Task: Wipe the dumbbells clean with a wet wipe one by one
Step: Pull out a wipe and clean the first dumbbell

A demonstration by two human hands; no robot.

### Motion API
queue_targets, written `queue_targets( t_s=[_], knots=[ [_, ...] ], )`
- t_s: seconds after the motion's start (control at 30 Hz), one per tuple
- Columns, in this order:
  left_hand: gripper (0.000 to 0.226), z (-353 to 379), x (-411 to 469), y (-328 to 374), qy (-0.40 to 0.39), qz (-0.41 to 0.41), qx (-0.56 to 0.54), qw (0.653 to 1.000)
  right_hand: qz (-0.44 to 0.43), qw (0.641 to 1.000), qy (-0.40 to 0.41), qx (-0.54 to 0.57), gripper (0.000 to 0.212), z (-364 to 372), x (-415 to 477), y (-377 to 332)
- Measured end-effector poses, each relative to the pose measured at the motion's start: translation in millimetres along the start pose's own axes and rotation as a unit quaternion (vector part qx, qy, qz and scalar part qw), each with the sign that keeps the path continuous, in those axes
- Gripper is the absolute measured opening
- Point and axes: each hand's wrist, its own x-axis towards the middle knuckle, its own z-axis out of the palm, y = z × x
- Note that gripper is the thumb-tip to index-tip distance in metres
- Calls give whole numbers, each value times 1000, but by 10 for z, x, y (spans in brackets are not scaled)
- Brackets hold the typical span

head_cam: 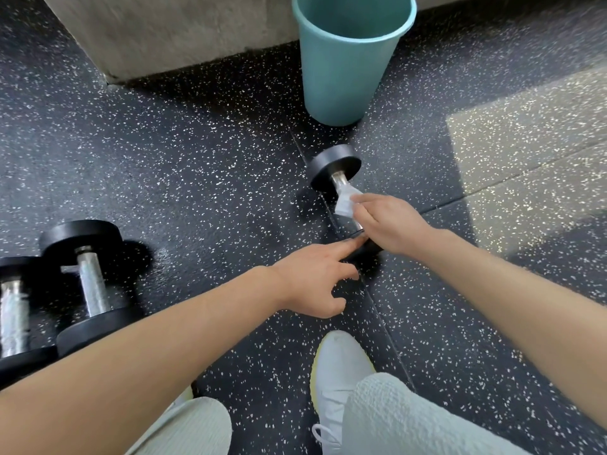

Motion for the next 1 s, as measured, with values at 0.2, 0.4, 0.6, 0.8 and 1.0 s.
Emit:
queue_targets(
  t_s=[0.2, 0.4, 0.6, 0.8, 1.0],
  knots=[
    [48, -14, 26, -16, -18, -11, 2, 1000, -9, 1000, -13, -18, 48, -17, -250, 76],
    [48, 8, 17, 12, -30, -25, 6, 999, -14, 1000, 10, -16, 42, -49, 201, -140],
    [50, 6, 23, 13, -26, -18, 10, 999, -34, 998, -4, -51, 39, -69, 230, -157],
    [51, 39, 9, -36, -32, -22, 9, 999, -55, 995, -25, -83, 51, -50, -254, -28],
    [50, 44, 32, -7, -26, -14, 2, 1000, -43, 996, -15, -81, 49, -71, 212, -125]
  ],
)
